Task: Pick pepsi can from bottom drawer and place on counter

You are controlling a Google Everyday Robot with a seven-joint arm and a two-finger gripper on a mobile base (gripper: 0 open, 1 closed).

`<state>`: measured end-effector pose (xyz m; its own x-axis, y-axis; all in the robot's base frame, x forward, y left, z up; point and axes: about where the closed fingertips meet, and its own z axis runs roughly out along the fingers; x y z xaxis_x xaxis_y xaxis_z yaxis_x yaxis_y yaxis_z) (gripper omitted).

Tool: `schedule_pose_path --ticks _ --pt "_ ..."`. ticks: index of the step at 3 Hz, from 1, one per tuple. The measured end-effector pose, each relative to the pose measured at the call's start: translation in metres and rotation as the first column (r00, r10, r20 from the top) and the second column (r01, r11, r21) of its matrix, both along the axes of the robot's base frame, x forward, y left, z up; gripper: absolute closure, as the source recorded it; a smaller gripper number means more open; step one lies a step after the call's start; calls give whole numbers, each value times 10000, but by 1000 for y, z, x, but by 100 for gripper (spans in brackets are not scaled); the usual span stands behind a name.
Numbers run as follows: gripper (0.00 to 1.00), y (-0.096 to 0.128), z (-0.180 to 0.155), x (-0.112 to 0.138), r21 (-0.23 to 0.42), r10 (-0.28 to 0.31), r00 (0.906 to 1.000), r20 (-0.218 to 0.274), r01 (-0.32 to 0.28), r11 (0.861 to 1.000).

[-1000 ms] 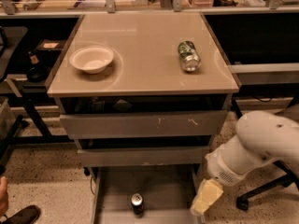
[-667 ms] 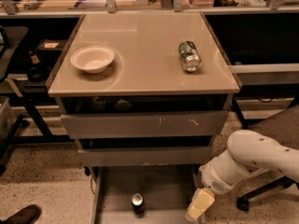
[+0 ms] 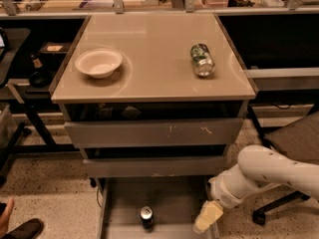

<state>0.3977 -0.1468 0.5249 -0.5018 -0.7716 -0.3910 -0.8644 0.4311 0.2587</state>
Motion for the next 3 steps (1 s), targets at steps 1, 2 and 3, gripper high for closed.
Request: schedule_pose_path --ticks 1,2,3 --pt "0 6 -41 22 427 -419 9988 268 407 9983" --pt "0 13 -79 38 1075 -764 9971 48 754 9913" --pt "0 16 -89 37 1194 -792 9968 -122 801 9896"
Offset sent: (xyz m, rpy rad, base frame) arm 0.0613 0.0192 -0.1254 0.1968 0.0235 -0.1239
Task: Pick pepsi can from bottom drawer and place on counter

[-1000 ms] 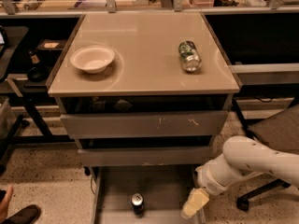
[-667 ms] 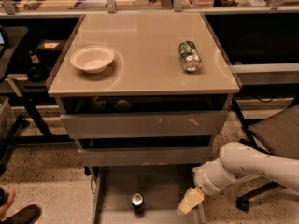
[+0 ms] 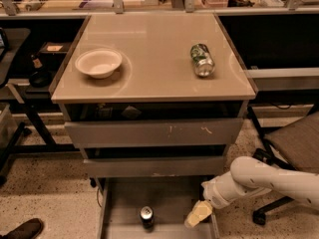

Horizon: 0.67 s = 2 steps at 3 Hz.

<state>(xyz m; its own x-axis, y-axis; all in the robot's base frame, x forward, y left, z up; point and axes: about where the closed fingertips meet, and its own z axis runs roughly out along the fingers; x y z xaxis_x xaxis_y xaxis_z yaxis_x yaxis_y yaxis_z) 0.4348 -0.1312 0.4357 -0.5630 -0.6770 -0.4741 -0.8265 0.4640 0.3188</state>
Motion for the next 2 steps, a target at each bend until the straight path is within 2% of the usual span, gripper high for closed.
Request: schedule_pose_path --ticks 1,2 --pt "0 2 -13 -5 272 -49 9998 -196 54 9996" --pt "0 15 -50 -2 1048 -295 9994 -184 313 9940"
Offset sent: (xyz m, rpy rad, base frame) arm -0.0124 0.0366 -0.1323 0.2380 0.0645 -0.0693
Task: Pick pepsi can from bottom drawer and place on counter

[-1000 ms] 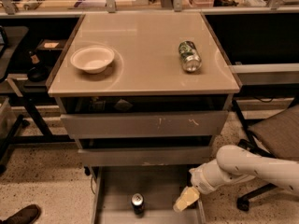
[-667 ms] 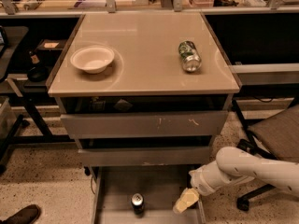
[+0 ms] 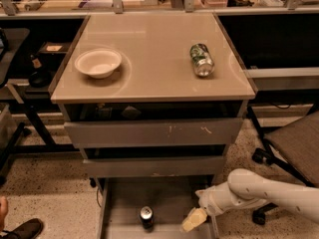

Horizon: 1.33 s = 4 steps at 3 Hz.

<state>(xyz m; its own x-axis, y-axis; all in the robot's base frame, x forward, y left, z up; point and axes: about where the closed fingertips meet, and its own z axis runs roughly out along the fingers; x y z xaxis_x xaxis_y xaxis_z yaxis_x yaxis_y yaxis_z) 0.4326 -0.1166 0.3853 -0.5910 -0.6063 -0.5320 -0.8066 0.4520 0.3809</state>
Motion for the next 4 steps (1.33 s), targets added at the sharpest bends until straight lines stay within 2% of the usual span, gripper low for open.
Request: schedule_pose_path --ticks 1,2,3,4 --pt "0 18 -45 4 893 -262 9997 -23 263 9957" --pt "0 30 -84 3 1491 -737 9946 -729 840 9853" --pt "0 33 -91 0 1562 -767 9934 -849 892 9837" --pt "0 41 -104 1 1811 -1025 9937 -447 1089 9774"
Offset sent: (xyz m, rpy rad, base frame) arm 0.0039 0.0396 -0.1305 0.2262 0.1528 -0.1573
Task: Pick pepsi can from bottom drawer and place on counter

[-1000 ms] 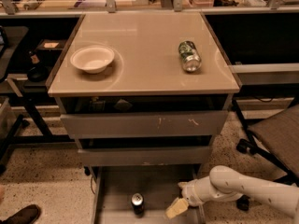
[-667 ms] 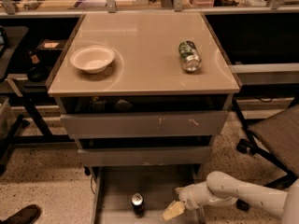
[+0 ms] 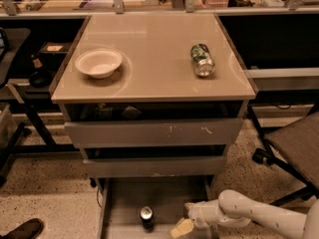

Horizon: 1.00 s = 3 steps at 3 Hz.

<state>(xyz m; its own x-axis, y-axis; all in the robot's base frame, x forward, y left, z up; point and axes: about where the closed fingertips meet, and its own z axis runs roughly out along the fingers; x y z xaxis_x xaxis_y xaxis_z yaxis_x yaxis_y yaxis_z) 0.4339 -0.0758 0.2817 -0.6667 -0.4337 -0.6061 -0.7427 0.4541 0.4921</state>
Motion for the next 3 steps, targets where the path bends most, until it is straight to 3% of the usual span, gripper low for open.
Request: schedule_pose_path --ticks 2,3 --pt "0 47 -36 37 1115 -625 9868 1497 459 9927" --pt "0 50 -38 37 1168 -638 9863 1523 462 9921"
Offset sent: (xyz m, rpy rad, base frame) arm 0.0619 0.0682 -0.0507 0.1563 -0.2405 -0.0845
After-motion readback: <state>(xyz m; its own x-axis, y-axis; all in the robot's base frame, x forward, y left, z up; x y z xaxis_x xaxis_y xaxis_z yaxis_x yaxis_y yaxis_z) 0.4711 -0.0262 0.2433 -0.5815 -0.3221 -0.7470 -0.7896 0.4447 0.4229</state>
